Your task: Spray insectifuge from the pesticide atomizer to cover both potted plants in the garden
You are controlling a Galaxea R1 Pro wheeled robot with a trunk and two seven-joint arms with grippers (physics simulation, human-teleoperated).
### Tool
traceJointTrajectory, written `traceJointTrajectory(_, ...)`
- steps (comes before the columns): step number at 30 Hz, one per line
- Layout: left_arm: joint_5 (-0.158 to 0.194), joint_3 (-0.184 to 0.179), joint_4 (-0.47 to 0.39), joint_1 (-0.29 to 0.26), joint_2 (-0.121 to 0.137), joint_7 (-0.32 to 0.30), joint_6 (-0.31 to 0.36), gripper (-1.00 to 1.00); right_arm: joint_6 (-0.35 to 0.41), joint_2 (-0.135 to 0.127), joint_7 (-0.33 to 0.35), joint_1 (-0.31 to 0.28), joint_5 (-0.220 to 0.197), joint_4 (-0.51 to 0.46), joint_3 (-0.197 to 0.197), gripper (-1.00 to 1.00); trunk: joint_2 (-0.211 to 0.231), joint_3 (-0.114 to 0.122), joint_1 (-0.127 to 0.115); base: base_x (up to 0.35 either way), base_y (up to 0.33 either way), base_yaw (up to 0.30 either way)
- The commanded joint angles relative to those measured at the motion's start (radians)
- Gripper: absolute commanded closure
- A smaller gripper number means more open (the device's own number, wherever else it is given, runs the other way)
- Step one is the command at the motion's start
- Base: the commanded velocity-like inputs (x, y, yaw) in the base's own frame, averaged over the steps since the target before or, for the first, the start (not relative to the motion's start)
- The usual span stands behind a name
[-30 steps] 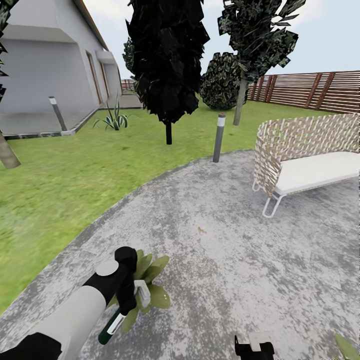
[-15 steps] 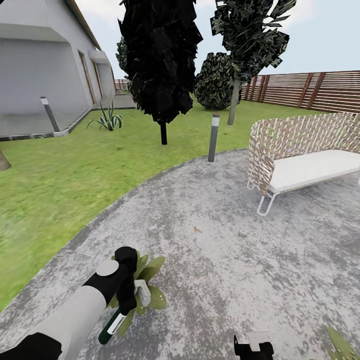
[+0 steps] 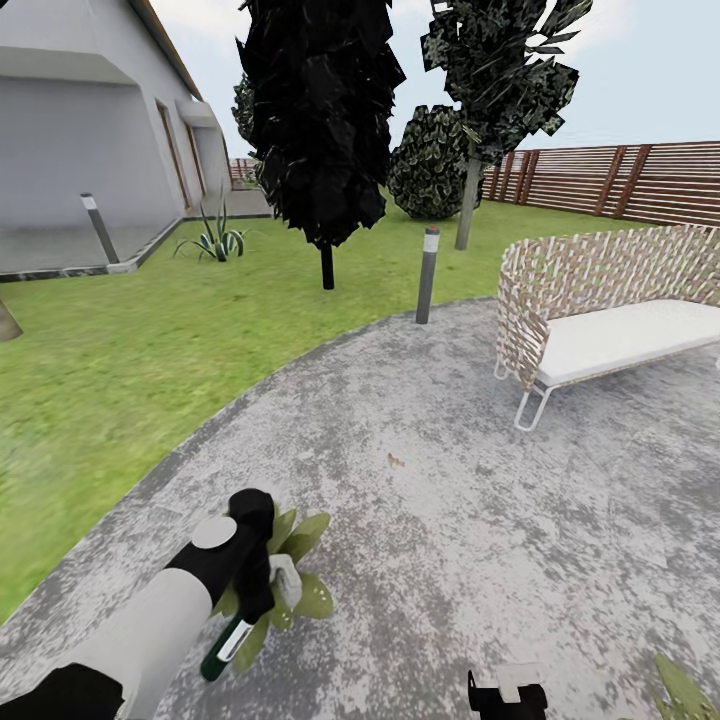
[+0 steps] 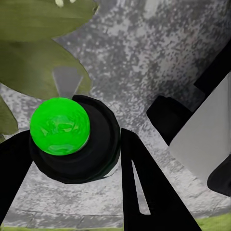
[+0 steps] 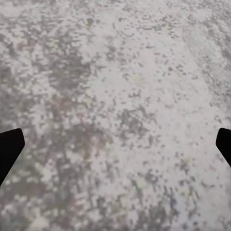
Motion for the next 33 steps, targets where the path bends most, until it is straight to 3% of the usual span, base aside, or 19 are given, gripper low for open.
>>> traceJointTrajectory(1, -0.007, -0.001, -0.002, -0.004, -0.003, -0.01, 0.011, 1.0, -0.002, 0.0, -0.006, -0.001, 0.011, 0.001, -0.006, -1.0, 0.0, -0.001, 0.0, 0.0, 0.0, 0.0)
traceJointTrajectory(16, -0.009, 0.0, -0.001, -0.003, 0.012, -0.01, 0.011, 1.0, -0.002, 0.0, -0.006, -0.001, 0.011, 0.001, -0.006, -1.0, -0.014, -0.014, 0.007, 0.0, 0.0, 0.0)
traceJointTrajectory(19, -0.009, -0.002, -0.002, -0.002, 0.001, -0.01, 0.011, 1.0, -0.002, 0.0, -0.006, -0.001, 0.011, 0.001, -0.006, -1.0, -0.014, -0.014, 0.007, 0.0, 0.0, 0.0)
traceJointTrajectory(24, -0.009, -0.006, -0.002, -0.005, -0.056, -0.01, 0.012, 1.0, -0.002, 0.0, -0.006, -0.001, 0.011, 0.001, -0.006, -1.0, -0.014, -0.014, 0.007, 0.0, 0.0, 0.0)
traceJointTrajectory(26, -0.01, -0.005, -0.002, -0.006, -0.061, -0.01, 0.012, 1.0, -0.002, 0.0, -0.006, -0.001, 0.011, 0.001, -0.005, -1.0, -0.014, -0.014, 0.007, 0.0, 0.0, 0.0)
traceJointTrajectory(29, -0.01, -0.001, -0.002, -0.005, -0.048, -0.01, 0.011, 1.0, -0.002, 0.0, -0.006, -0.001, 0.011, 0.001, -0.005, -1.0, -0.014, -0.014, 0.007, 0.0, 0.0, 0.0)
traceJointTrajectory(31, -0.005, 0.001, 0.004, 0.0, -0.017, -0.01, 0.011, 1.0, -0.002, 0.0, -0.006, -0.001, 0.011, 0.001, -0.006, -1.0, -0.014, -0.014, 0.007, 0.0, 0.0, 0.0)
traceJointTrajectory(32, 0.001, 0.002, 0.012, 0.004, 0.017, -0.009, 0.01, 1.0, -0.002, 0.0, -0.006, -0.001, 0.011, 0.001, -0.006, -1.0, -0.014, -0.014, 0.007, 0.0, 0.0, 0.0)
traceJointTrajectory(33, 0.002, 0.001, 0.013, 0.006, 0.022, -0.008, 0.01, 1.0, -0.002, 0.0, -0.006, -0.001, 0.011, 0.001, -0.006, -1.0, -0.014, -0.014, 0.007, 0.0, 0.0, 0.0)
